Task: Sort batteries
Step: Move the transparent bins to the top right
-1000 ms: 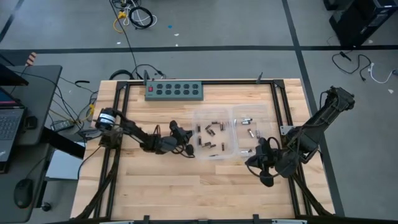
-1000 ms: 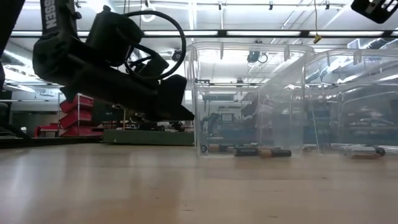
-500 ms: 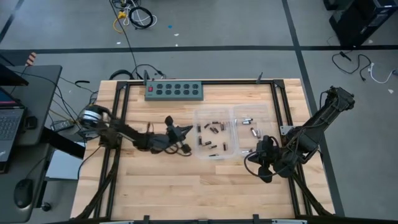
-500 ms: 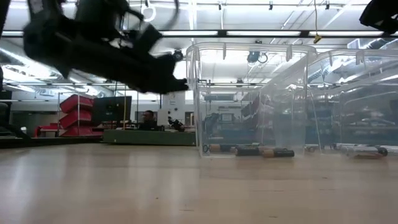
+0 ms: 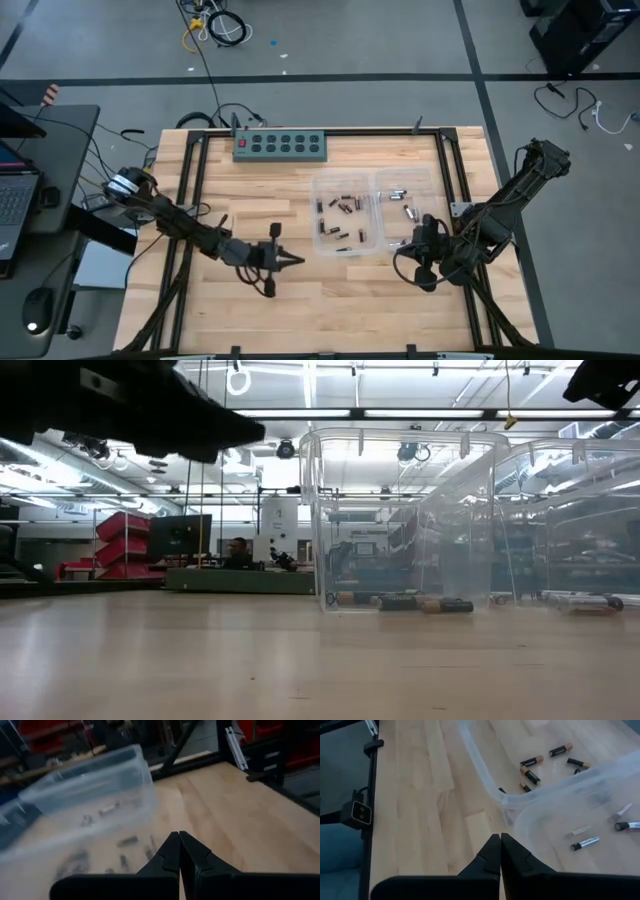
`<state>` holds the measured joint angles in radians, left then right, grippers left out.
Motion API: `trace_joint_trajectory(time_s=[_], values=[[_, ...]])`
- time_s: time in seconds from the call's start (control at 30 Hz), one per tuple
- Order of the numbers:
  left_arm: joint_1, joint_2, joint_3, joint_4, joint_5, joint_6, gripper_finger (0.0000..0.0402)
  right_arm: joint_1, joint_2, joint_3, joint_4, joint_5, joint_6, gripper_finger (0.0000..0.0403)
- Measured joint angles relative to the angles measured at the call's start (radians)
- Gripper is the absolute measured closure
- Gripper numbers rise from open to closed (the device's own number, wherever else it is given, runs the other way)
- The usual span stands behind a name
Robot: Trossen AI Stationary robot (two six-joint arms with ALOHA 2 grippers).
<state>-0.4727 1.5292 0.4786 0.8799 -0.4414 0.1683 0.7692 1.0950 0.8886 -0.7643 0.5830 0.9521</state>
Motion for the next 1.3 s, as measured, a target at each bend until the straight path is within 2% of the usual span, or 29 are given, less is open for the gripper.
trace_joint_trajectory(time_s=[0.17, 0.27, 0.47, 0.73, 1.07, 1.3], values=[[0.0, 0.073, 0.001, 0.007, -0.042, -0.077, 0.0401, 0.0, 0.0, 0.0, 0.0, 0.034, -0.016, 0.0403], [-0.003, 0.143, 0.036, 0.017, -0.042, -0.104, 0.0401, 0.0, 0.0, 0.0, 0.0, 0.082, -0.044, 0.0403], [-0.038, 0.246, 0.09, 0.021, -0.045, -0.173, 0.0401, -0.005, 0.0, 0.0, 0.005, 0.097, -0.042, 0.0403], [-0.019, 0.246, 0.092, 0.066, -0.088, -0.134, 0.0401, -0.008, 0.0, 0.0, 0.007, 0.097, -0.039, 0.0403], [0.077, 0.246, 0.092, 0.067, -0.09, -0.118, 0.0401, -0.014, 0.0, 0.0, 0.007, 0.089, -0.045, 0.0403], [0.147, 0.246, 0.092, 0.068, -0.131, -0.116, 0.0401, -0.014, 0.0, 0.0, 0.002, 0.089, -0.053, 0.0403]])
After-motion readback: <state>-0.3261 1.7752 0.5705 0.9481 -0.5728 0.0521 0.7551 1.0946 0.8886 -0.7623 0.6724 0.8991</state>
